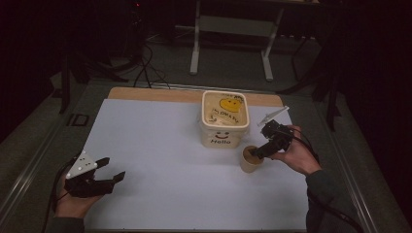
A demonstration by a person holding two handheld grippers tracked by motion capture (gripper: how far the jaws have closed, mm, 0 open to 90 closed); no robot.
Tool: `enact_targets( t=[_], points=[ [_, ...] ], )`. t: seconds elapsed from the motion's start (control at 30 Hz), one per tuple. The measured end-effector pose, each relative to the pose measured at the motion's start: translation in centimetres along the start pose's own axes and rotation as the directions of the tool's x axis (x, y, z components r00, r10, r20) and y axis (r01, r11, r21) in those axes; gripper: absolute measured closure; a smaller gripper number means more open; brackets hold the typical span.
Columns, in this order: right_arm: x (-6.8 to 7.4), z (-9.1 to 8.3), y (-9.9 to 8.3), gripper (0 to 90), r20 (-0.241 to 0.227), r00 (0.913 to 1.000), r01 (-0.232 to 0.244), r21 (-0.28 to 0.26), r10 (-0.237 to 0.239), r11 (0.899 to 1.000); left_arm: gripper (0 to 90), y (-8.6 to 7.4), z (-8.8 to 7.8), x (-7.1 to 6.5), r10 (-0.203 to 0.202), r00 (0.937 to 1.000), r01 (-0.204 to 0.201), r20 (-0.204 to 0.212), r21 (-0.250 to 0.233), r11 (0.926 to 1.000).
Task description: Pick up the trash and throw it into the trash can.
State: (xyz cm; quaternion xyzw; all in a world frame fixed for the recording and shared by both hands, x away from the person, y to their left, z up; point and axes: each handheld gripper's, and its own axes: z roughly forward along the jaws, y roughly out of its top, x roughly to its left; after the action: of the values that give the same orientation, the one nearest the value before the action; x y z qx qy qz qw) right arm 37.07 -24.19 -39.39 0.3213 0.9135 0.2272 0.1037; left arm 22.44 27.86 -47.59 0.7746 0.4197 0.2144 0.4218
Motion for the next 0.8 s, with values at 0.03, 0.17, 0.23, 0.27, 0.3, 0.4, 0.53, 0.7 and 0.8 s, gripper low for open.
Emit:
enact_targets(
  t=[0.03, 0.17, 0.23, 0.27, 0.3, 0.4, 0.53, 0.7, 0.8],
  points=[
    [0.0, 0.1, 0.1, 10.6, -0.004, 1.0000, 0.000, 0.013, 0.000, 1.000, 24.3, 0.0, 0.0, 0.0, 0.000, 1.0000, 0.000, 0.000, 0.000, 1.0000],
    [0.0, 0.3, 0.2, 10.5, -0.016, 0.9999, 0.002, 0.061, -0.001, 0.998, 24.2, 0.0, 0.0, 0.0, 0.001, 1.0000, -0.001, 0.001, 0.001, 1.0000],
    [0.0, 0.4, 0.3, 10.4, -0.021, 0.9998, 0.005, 0.078, -0.004, 0.997, 24.2, 0.0, 0.0, 0.0, -0.001, 1.0000, 0.001, 0.003, 0.002, 1.0000],
    [0.0, 0.4, 0.3, 10.4, -0.023, 0.9997, 0.007, 0.081, -0.005, 0.997, 24.2, 0.0, 0.0, 0.0, -0.001, 1.0000, 0.001, 0.002, 0.002, 1.0000],
    [0.0, 0.4, 0.4, 10.4, -0.025, 0.9997, 0.007, 0.085, -0.005, 0.996, 24.2, 0.0, 0.0, 0.0, -0.001, 1.0000, 0.001, 0.002, 0.002, 1.0000],
    [0.0, 0.6, 0.5, 10.3, -0.030, 0.9995, 0.008, 0.093, -0.005, 0.996, 24.2, 0.0, 0.0, 0.0, 0.001, 1.0000, -0.001, 0.002, 0.003, 1.0000],
    [0.1, 0.8, 0.5, 10.3, -0.036, 0.9993, 0.011, 0.100, -0.007, 0.995, 24.2, 0.0, 0.0, 0.0, -0.001, 1.0000, 0.001, 0.003, 0.002, 1.0000],
    [0.2, 1.4, 0.4, 10.3, -0.042, 0.9991, 0.012, 0.117, -0.008, 0.993, 24.2, 0.0, 0.1, 0.0, 0.001, 1.0000, -0.001, 0.004, 0.004, 1.0000],
    [0.2, 1.6, 0.4, 10.3, -0.044, 0.9990, 0.012, 0.120, -0.007, 0.993, 24.1, 0.0, 0.1, 0.0, 0.000, 1.0000, 0.000, 0.004, 0.004, 1.0000]
  ],
)
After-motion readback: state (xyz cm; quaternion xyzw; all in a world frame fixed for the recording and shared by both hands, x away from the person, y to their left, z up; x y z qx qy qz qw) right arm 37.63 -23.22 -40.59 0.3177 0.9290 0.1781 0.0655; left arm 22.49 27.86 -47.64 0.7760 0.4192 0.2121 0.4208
